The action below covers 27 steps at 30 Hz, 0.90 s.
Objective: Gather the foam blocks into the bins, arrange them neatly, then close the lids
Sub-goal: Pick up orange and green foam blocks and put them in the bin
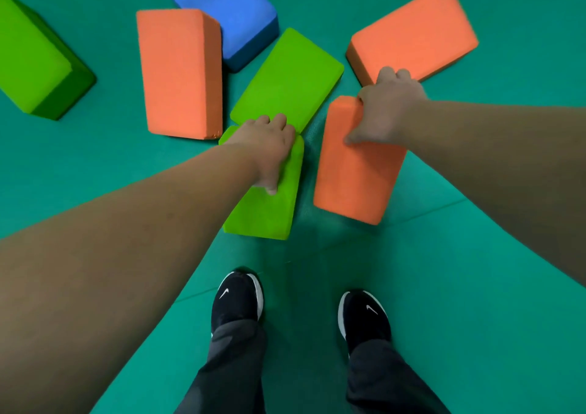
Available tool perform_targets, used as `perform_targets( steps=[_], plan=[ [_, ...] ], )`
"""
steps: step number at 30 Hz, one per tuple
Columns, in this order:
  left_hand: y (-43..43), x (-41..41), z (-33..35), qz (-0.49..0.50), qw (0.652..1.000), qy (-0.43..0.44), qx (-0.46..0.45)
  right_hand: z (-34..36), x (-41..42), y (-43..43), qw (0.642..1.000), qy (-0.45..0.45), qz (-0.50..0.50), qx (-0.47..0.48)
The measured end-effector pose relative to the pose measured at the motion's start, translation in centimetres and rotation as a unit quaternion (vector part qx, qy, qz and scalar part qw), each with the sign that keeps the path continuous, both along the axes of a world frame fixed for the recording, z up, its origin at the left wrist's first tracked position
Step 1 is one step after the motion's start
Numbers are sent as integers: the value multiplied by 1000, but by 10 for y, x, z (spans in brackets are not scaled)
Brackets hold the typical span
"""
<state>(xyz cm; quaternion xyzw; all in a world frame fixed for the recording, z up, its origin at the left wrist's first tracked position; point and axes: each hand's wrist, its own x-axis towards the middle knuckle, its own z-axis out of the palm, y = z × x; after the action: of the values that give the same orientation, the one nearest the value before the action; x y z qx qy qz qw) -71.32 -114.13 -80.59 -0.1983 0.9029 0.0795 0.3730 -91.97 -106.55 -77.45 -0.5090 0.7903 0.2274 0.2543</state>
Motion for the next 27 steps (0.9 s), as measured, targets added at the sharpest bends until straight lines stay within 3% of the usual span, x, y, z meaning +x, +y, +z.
perform_targets(
  steps=[5, 8, 13, 21, 27],
  plan=[
    [12, 30, 29, 18, 1000, -10, -1, 24, 29, 24, 991, -112, -61, 38],
    [21, 43, 50, 24, 1000, -10, 10, 42, 44, 40, 988, -119, -70, 63],
    [26, 60, 93, 46, 999, -5, 3, 83, 59, 54, 993, -102, -6, 63],
    [21, 116, 174, 172, 985, 24, -7, 161, 107, 19, 989, -112, 75, 59],
    [50, 215, 242, 357, 934, 22, 0, 220, 199, -20, 969, -122, 212, 36]
  ],
)
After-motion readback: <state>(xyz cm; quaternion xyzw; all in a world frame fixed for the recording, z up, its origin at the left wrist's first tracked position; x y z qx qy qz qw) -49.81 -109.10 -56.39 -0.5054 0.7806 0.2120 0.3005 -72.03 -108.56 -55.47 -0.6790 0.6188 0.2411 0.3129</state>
